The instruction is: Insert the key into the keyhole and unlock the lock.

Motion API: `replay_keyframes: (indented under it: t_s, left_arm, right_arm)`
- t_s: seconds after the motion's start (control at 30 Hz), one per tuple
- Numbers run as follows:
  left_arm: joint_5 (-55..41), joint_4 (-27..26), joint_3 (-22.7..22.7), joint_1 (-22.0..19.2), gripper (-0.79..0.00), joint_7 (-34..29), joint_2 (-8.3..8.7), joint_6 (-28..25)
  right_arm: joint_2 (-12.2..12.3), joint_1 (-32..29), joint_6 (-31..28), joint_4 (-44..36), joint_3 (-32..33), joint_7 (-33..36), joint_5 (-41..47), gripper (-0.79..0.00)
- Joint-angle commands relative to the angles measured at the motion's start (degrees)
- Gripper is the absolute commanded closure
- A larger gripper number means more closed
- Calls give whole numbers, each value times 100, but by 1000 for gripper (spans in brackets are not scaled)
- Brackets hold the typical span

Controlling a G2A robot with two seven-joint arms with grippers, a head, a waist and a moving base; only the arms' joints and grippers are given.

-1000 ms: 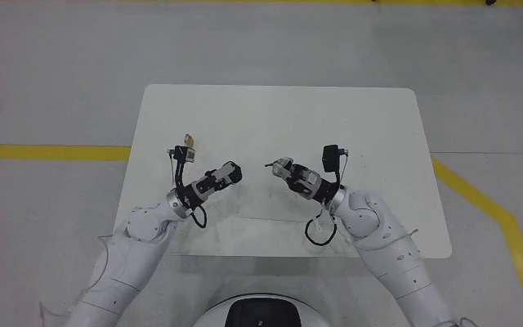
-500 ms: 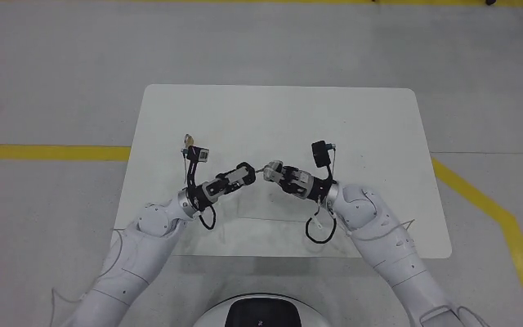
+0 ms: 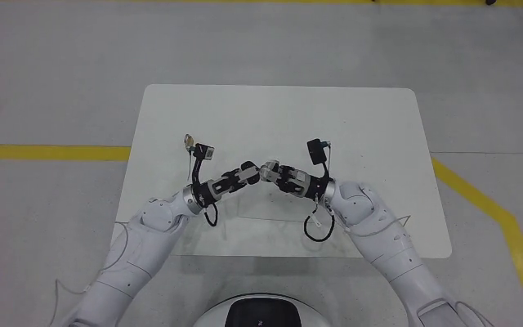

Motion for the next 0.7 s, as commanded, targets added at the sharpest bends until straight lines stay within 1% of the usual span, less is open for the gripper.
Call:
replay_keyframes:
  t_s: [0.0,0.03,0.17,0.2,0.27,0.53,0.57,0.6,0.63,0.67]
  left_arm:
    - [152,-5,1,3,-240,92,-3,17]
    - [237,-9,3,3,-209,136,-4,23]
    - [421,-36,23,20,-135,282,-14,52]
    - [448,-41,25,23,-99,305,-16,55]
    - [482,-47,22,28,0,342,-17,59]
    - [604,-117,-65,55,0,398,1,45]
    - [635,-133,-74,60,0,389,5,38]
    - [688,-144,-89,60,0,379,12,34]
    - [744,-158,-111,63,0,383,19,33]
    - [794,-180,-136,70,0,376,28,40]
  right_arm:
    - [-3,6,1,8,-9,3,12,0]
    - [-4,8,4,13,-15,7,24,0]
    - [-9,14,13,24,-28,8,48,0]
    - [-9,15,14,26,-31,9,51,0]
    - [-11,15,12,28,-34,7,50,0]
    - [-12,19,13,24,-62,64,26,0]
    - [-10,25,29,19,-65,99,-4,-179]
    - [-9,23,42,12,-63,99,1,-573]
    - [-6,20,49,6,-55,104,-3,-785]
    - [1,13,51,0,-38,110,-14,-785]
